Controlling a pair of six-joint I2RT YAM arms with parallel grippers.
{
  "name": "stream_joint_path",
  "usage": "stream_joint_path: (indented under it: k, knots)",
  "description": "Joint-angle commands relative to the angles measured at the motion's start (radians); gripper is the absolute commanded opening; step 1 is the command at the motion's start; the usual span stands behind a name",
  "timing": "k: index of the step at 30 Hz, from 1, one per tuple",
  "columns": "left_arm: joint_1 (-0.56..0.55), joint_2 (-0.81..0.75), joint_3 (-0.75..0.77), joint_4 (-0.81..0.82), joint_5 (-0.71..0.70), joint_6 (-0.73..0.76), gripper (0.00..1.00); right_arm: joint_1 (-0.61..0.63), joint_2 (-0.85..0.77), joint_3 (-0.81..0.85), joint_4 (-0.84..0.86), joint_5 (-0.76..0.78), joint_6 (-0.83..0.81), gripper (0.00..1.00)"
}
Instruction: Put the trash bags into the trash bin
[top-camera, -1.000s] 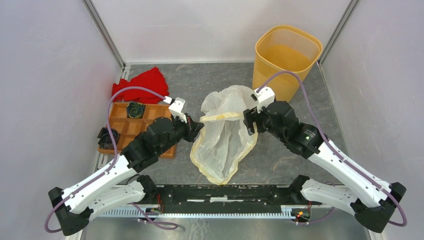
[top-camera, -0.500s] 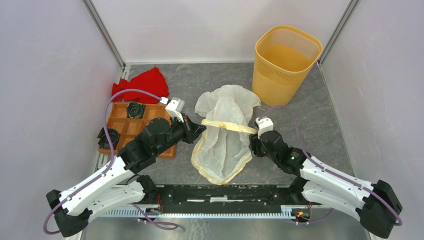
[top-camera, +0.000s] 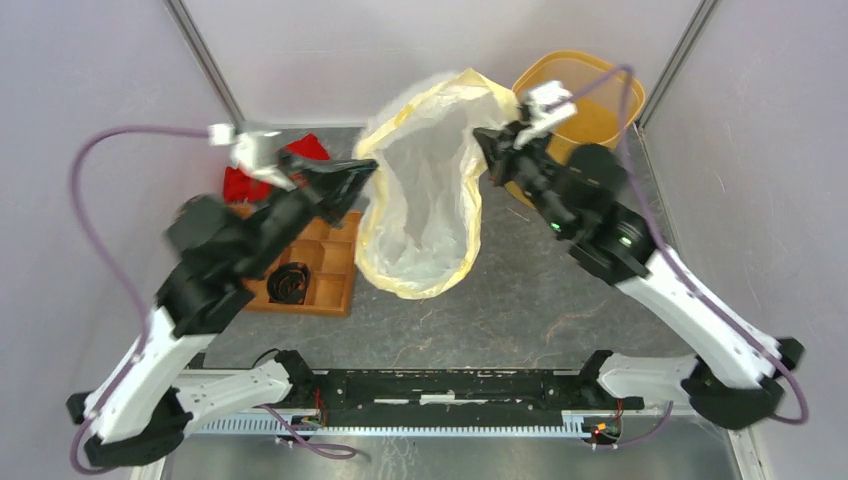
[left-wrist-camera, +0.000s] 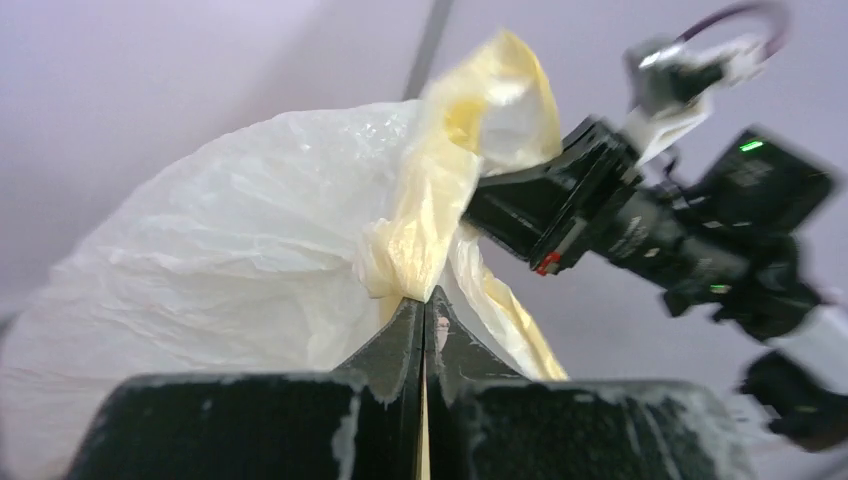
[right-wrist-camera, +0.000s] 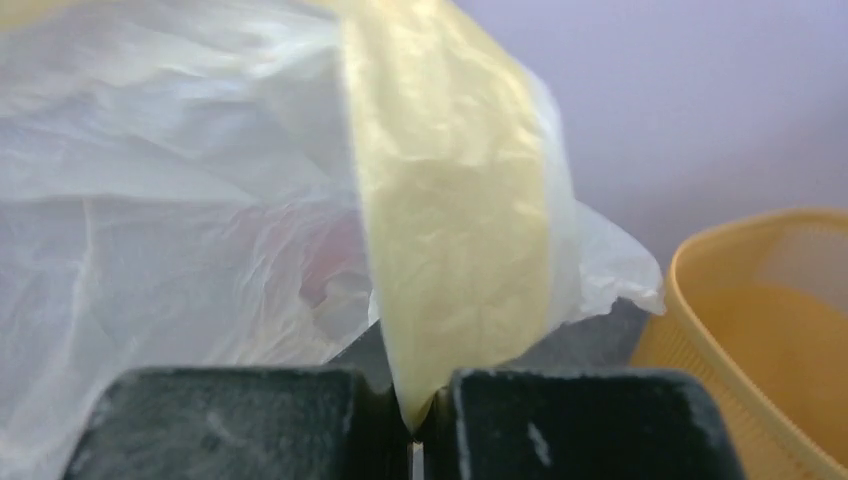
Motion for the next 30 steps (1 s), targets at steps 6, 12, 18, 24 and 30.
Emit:
stream_joint_path:
  k: [6, 12, 18, 24, 30]
  knots:
    - [0.001, -0.163, -0.369, 0.049, -0.136, -0.109, 0.02, 0.013, -0.207, -0.446, 0.146, -0.105, -0.006, 0.01]
    - [0.001, -0.191, -0.615, -0.083, -0.15, -0.225, 0.02, 0.013, -0.158, -0.741, 0.134, -0.255, 0.098, 0.01]
    - [0.001, -0.285, -0.57, 0.03, 0.122, -0.133, 0.02, 0.014, -0.184, -0.641, 0.039, -0.335, 0.056, 0.01]
    - [0.001, -0.25, -0.477, 0.104, 0.316, -0.155, 0.02, 0.014, -0.218, -0.541, -0.059, -0.399, 0.035, 0.02]
    - [0.001, -0.195, -0.471, 0.324, 0.378, -0.265, 0.02, 0.014, -0.27, -0.515, -0.031, -0.51, 0.078, 0.12]
